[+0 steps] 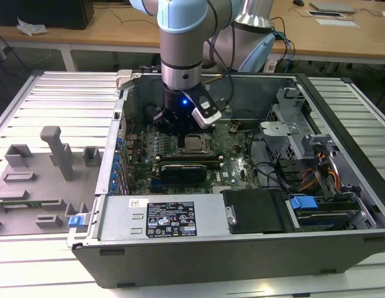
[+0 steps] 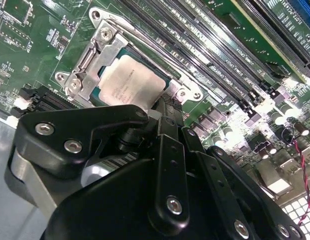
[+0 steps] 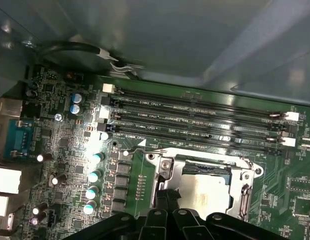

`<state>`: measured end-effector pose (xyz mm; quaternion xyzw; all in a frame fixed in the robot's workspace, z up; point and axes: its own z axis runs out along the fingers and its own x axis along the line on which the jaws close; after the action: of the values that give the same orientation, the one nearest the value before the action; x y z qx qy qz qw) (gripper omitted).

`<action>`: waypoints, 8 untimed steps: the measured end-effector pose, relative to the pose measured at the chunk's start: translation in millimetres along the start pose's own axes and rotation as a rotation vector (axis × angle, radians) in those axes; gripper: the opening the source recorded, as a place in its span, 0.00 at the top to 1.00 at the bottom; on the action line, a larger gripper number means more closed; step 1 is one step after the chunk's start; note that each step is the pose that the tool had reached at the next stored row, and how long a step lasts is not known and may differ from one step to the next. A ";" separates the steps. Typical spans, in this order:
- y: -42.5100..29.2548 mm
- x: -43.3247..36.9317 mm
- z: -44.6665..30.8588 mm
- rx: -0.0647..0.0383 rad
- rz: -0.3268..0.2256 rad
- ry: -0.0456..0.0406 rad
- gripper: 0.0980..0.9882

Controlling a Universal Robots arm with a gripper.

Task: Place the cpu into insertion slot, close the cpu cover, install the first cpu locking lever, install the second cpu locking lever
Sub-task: 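Close the cpu cover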

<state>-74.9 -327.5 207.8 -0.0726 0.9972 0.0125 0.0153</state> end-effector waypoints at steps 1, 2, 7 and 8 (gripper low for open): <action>-0.1 -0.1 0.0 -0.002 0.000 -0.0005 0.99; -0.1 -0.3 0.0 -0.005 0.000 -0.0010 0.99; -0.1 -0.6 0.0 -0.034 0.001 -0.0069 0.99; -0.1 -0.7 0.1 -0.035 0.000 -0.0070 0.99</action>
<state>-74.3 -327.5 207.7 -0.0726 0.9968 0.0301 0.0175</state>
